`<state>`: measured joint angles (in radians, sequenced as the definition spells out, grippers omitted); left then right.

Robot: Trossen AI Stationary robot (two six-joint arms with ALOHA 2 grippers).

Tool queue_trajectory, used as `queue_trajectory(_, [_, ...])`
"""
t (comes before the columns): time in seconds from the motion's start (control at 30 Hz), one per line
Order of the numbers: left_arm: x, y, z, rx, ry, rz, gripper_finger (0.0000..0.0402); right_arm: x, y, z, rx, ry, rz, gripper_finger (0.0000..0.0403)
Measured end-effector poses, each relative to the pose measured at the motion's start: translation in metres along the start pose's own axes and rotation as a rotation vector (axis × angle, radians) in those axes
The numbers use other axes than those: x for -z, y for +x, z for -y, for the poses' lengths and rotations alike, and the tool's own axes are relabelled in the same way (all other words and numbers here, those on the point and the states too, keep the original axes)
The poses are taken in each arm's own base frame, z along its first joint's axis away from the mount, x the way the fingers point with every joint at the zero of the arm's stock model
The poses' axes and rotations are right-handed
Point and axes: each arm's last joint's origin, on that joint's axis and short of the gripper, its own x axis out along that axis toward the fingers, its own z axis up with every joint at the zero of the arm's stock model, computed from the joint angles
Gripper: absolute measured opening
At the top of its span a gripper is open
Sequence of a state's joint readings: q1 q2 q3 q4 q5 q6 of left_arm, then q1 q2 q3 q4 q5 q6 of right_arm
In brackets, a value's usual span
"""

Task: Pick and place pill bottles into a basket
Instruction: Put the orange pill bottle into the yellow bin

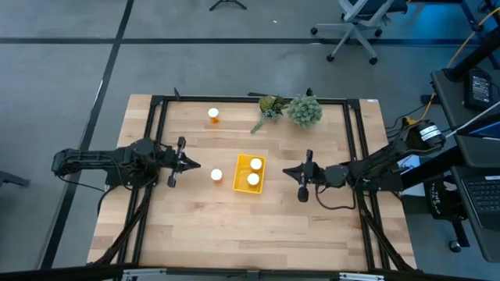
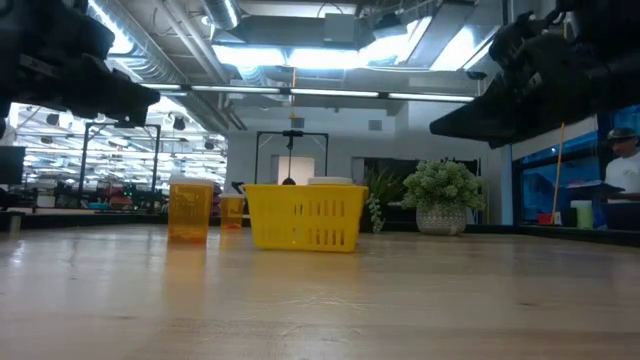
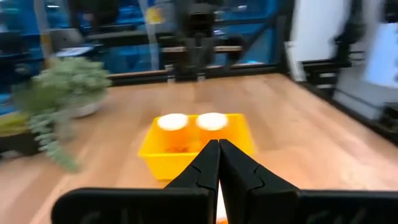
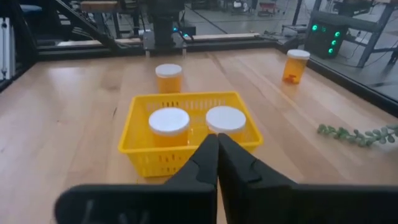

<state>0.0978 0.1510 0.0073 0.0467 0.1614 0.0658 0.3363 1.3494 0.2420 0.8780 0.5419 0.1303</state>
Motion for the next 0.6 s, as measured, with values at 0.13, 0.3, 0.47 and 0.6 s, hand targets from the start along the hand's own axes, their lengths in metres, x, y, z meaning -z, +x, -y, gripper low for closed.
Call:
queue_trajectory(0.13, [0.001,0.0,-0.006,-0.204,-0.006,-0.02,0.0003,0.002,0.001,0.0,0.02,0.008,-0.008,0.0017])
queue_trajectory(0.3, [0.001,-0.002,-0.011,-0.406,-0.084,-0.015,0.0008,0.006,0.002,0.001,0.045,0.008,-0.021,0.002])
queue_trajectory(0.47, [0.001,-0.002,-0.012,-0.441,-0.17,0.007,0.0033,0.007,0.005,0.005,0.07,0.031,-0.026,0.002])
queue_trajectory(0.6, [0.002,-0.002,-0.012,-0.44,-0.182,0.001,0.007,0.006,0.007,0.008,0.085,0.039,-0.026,0.002])
